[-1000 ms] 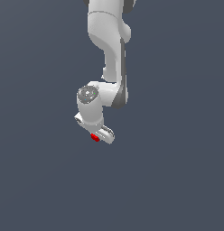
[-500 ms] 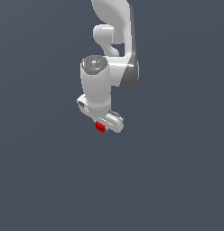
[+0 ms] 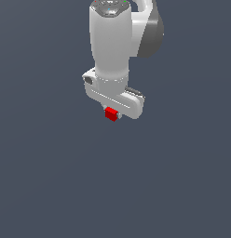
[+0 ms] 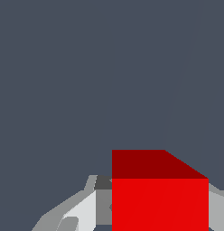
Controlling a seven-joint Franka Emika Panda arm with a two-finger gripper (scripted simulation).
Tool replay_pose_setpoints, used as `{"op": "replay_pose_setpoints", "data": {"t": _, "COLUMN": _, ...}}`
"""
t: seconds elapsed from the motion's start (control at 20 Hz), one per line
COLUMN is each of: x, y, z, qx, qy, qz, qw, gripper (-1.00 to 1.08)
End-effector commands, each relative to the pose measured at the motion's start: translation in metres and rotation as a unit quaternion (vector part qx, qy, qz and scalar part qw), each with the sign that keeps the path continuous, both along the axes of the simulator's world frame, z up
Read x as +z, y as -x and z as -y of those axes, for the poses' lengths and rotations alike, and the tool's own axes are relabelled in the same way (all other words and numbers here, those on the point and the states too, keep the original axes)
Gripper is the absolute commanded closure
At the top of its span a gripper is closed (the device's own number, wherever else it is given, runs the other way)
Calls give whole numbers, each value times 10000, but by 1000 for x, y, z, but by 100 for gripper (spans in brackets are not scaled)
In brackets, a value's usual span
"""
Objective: Pick up the red cube and move it to a goal position.
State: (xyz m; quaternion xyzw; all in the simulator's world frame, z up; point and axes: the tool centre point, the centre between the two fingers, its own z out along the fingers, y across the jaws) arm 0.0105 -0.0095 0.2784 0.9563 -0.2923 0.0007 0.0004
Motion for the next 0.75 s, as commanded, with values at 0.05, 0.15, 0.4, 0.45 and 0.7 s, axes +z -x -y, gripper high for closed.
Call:
{"op": "replay_pose_setpoints", "data": {"t": 0.05, "x": 30, "y": -1, "z": -10, "qx": -1, "qy": 1, "qz": -5, "qw": 10000, "gripper": 108}}
{"op": "replay_pose_setpoints", "data": {"t": 0.15, "x": 43, "y": -2, "z": -14, "qx": -1, "qy": 1, "qz": -5, "qw": 10000, "gripper": 108}}
{"op": "replay_pose_setpoints", "data": {"t": 0.4, "x": 65, "y": -4, "z": -22, "qx": 2, "qy": -3, "qz": -5, "qw": 10000, "gripper": 108}}
{"op": "replay_pose_setpoints", "data": {"t": 0.45, "x": 68, "y": -4, "z": -23, "qx": 2, "qy": -3, "qz": -5, "qw": 10000, "gripper": 108}}
{"op": "replay_pose_setpoints", "data": {"t": 0.7, "x": 74, "y": -5, "z": -25, "qx": 4, "qy": -6, "qz": -5, "qw": 10000, "gripper": 108}}
